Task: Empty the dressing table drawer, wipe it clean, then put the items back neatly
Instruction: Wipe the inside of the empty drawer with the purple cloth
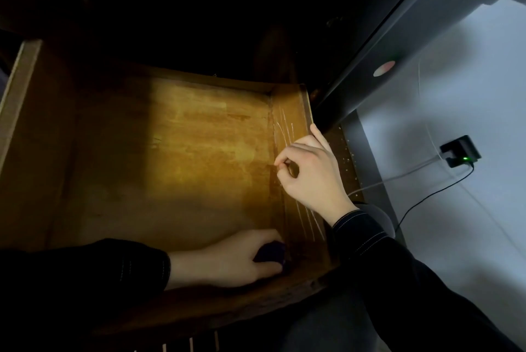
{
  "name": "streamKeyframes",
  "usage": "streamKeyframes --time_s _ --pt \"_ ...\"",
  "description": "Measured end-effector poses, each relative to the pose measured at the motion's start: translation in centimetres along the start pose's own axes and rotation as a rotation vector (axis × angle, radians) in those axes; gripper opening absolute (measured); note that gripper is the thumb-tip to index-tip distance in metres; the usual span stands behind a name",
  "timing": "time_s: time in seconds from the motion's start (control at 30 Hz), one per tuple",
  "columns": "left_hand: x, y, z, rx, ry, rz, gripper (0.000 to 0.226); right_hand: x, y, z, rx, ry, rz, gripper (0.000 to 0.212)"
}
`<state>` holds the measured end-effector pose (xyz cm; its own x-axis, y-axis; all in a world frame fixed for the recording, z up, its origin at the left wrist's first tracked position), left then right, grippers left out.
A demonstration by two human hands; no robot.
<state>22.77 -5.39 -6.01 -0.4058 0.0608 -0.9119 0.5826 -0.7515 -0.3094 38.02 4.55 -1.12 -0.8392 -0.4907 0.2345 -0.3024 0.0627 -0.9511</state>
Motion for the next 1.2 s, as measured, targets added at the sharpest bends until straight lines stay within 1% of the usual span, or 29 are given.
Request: streamKeyframes --time_s 0.1,0.13,0.2,0.27,0.3,0.33,0.4,0.47,0.53,0.6,0.63,0.67,0.77,0.83,0.9,0.97,1.03,1.07,1.13,1.2 --pt "-1.4 0.1 0.1 -0.043 0.216 0.114 0.028 -0.1 0.1 0.1 -0.025 -0.004 -0.011 0.011" --pt "-1.7 0.2 0.1 -0.049 0.228 0.161 0.028 -0.1 0.1 0.1 -0.028 -0.003 -0.012 0.011" --pt "-1.3 0.2 0.0 -0.037 0.154 0.159 0.028 -0.1 0.1 0.0 -0.027 0.003 -0.011 0.01" --pt "-0.3 0.1 -0.1 0.014 0.023 0.017 0.027 -0.1 0.1 -0.1 -0.024 0.005 -0.001 0.01" --pt "0.1 0.0 -0.1 0.026 -0.004 -0.032 0.027 -0.1 0.1 -0.1 -0.021 0.003 0.002 0.01" --pt "-0.1 -0.1 -0.1 0.023 0.02 -0.033 0.026 -0.1 0.2 -0.1 -0.019 0.002 0.005 0.011" --pt "-1.6 -0.2 -0.1 -0.012 0.169 0.079 0.025 -0.2 0.2 0.0 -0.025 0.003 0.007 0.01" --pt "-2.9 0.0 -0.2 -0.05 0.26 0.16 0.025 -0.2 0.1 0.0 -0.03 0.005 0.004 0.01" --pt "-3.1 0.2 -0.3 -0.079 0.231 0.156 0.023 -0.2 0.1 0.0 -0.022 0.005 0.004 0.01" --pt "-2.4 0.3 -0.5 -0.063 0.129 0.1 0.021 -0.1 0.1 -0.1 -0.013 0.006 0.012 0.01" --pt "-2.2 0.3 -0.5 -0.06 0.108 0.061 0.022 -0.1 0.1 -0.1 -0.01 0.006 0.014 0.01" --pt "-2.4 0.3 -0.5 -0.063 0.132 0.051 0.023 -0.1 0.1 0.0 -0.01 0.006 0.014 0.01" --pt "-3.6 0.0 -0.3 -0.052 0.291 0.166 0.022 -0.2 0.1 0.0 -0.019 0.007 0.018 0.011" --pt "-3.8 -0.5 -0.1 0.008 0.294 0.176 0.022 -0.2 0.1 0.0 -0.019 0.008 0.023 0.011" --pt "-3.4 -1.5 -0.2 0.124 0.187 0.118 0.021 -0.2 0.1 0.0 -0.015 0.007 0.026 0.011" --pt "-2.7 -2.9 -0.2 0.29 0.068 -0.002 0.023 -0.2 0.2 0.0 -0.01 0.006 0.027 0.011" --pt "-2.5 -4.6 0.0 0.479 -0.016 -0.021 0.028 -0.3 0.3 0.0 -0.013 0.011 0.024 0.011" --pt "-2.6 -5.6 0.3 0.562 -0.023 0.019 0.029 -0.3 0.3 0.0 -0.014 0.015 0.021 0.011" --pt "-2.7 -7.1 0.8 0.683 0.019 0.063 0.03 -0.4 0.3 0.0 -0.015 0.021 0.016 0.011" --pt "-2.7 -7.4 1.1 0.702 0.048 0.041 0.03 -0.4 0.2 0.0 -0.016 0.021 0.012 0.011"
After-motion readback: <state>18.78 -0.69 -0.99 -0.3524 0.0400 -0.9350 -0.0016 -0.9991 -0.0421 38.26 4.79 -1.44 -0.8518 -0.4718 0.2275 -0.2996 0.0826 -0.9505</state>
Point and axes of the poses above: each hand's wrist, its own z-axis away from the middle knuckle, its own y-axis out of the palm, x = y × z, the point moved 1 cm from there along -z, towards the middle knuckle, and after that the axes turned 5 degrees about -z, right-handed, at the moved point
